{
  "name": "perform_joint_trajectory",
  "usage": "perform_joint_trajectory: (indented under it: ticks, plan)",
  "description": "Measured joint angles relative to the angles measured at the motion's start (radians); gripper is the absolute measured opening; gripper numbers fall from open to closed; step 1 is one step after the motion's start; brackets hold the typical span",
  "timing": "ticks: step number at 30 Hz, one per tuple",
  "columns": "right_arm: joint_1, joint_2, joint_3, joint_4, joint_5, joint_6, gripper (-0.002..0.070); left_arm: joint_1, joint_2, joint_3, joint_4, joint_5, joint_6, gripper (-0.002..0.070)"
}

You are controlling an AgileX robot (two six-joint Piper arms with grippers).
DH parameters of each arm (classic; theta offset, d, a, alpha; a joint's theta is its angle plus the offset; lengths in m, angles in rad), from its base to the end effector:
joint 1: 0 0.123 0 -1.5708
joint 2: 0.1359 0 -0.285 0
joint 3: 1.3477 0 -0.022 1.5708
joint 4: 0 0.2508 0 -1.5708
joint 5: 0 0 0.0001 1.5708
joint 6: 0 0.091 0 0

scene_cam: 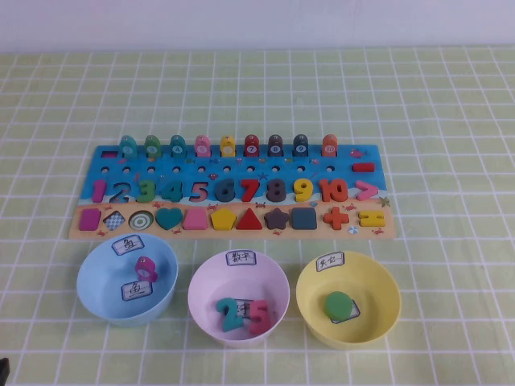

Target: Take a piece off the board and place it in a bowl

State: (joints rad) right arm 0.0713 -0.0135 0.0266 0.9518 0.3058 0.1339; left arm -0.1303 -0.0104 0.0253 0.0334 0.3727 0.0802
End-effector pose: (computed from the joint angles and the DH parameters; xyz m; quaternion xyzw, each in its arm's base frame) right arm 0.0516 0.0261 0.1888 0.2786 0.6886 0.4338 0.5099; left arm 0.0524 -0.0057 0.1717 0.0934 0.7995 -0.0007 0.5934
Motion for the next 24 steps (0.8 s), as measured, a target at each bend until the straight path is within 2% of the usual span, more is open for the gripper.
perform_joint_trajectory:
  ticks: [9,17,21,24]
  plan:
    - [0.000,0.000,0.000,-0.059,-0.014,-0.014,-0.0017,0.000,0.000,0.000,0.000,0.000,0.000,-0.0003]
    - [0.000,0.000,-0.039,-0.082,-0.008,-0.223,-0.0017,0.000,0.000,0.000,0.000,0.000,0.000,-0.0003]
    - [0.000,0.078,-0.172,-0.250,0.045,-0.251,-0.0017,0.000,0.000,0.000,0.000,0.000,0.000,-0.0003]
    - [0.000,0.221,-0.308,-0.431,0.144,-0.255,-0.0017,0.000,0.000,0.000,0.000,0.000,0.000,-0.0003]
